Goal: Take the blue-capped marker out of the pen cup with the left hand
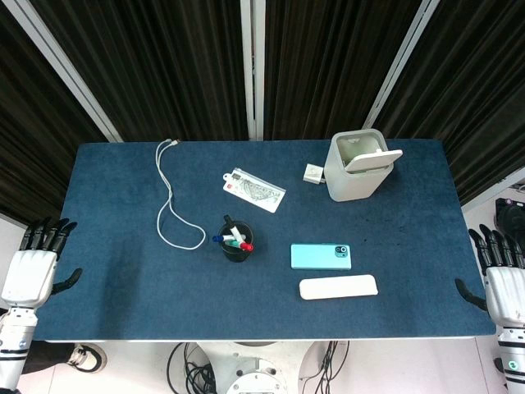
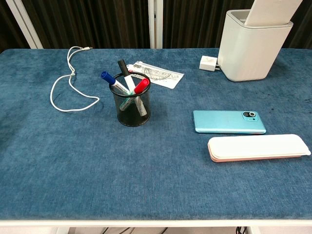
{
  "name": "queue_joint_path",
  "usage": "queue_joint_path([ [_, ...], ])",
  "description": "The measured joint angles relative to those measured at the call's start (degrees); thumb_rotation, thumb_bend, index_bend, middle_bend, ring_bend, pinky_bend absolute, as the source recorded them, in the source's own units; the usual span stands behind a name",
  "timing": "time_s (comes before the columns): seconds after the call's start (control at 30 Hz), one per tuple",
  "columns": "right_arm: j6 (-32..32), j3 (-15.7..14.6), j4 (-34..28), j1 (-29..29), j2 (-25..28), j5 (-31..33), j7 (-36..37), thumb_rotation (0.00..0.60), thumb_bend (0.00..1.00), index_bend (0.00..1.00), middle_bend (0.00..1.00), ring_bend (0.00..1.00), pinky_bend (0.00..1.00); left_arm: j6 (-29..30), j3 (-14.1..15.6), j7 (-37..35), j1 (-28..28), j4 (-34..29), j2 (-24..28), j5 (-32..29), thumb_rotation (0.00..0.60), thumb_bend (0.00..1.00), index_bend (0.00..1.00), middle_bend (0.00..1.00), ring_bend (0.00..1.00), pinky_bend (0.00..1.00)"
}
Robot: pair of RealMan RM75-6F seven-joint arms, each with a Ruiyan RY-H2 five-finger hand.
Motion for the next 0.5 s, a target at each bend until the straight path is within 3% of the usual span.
queue_joint_path([
  [0.5,-0.3,0.0,0.8,-0.2,-0.2,0.5,0.5,0.6,0.18,0.0,0.0,0.0,0.0,-1.2,0.2,0.5,-0.7,-0.6,0.4,-0.3,0.6,0.23,0.12,0.09,0.0,0.07],
])
